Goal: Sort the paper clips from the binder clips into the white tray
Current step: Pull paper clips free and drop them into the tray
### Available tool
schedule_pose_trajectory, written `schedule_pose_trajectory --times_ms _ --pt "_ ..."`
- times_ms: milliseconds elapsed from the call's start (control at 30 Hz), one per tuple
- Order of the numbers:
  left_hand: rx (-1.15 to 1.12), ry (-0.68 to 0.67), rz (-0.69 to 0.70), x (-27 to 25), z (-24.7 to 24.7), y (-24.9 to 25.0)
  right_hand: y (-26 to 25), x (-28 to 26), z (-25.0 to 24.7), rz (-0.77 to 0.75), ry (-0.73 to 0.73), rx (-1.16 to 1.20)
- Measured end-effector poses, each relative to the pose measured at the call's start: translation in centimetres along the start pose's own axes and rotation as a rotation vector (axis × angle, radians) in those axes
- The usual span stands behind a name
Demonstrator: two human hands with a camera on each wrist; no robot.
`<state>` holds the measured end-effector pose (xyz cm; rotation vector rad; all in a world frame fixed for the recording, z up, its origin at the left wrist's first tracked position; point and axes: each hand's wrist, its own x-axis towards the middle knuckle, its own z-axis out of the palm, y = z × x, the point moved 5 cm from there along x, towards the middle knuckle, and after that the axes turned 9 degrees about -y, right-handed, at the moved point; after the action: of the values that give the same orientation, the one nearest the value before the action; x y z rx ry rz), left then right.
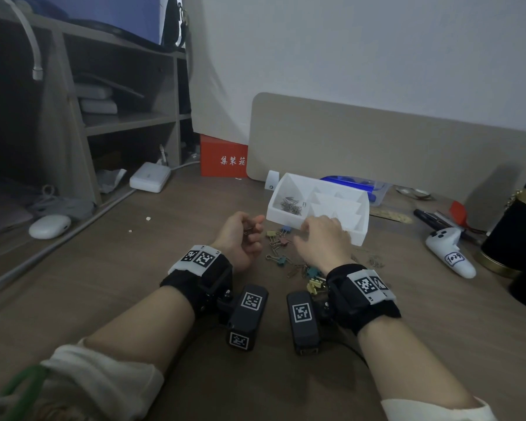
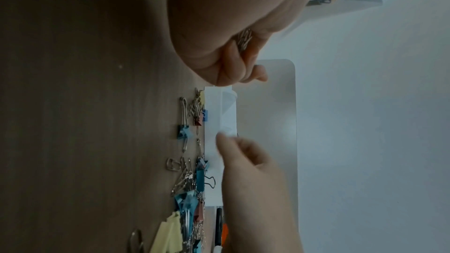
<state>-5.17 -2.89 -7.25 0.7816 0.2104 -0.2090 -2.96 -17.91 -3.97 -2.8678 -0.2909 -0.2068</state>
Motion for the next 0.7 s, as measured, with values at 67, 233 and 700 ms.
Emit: schedule_pose_trajectory --times_ms 67,233,700 --pt "0.005 0.002 0.0 0.0 0.1 0.0 -1.1 -0.1 0.3 -0.143 -0.053 0.158" --pt "0.008 0.004 -0.019 0.1 0.0 -0.1 -2.0 -0.6 2.0 -0.225 -0.34 0.039" --pt "0.036 -0.019 -0.038 0.0 0.3 -0.3 1.0 -0.1 -0.1 0.114 -0.018 -0.098"
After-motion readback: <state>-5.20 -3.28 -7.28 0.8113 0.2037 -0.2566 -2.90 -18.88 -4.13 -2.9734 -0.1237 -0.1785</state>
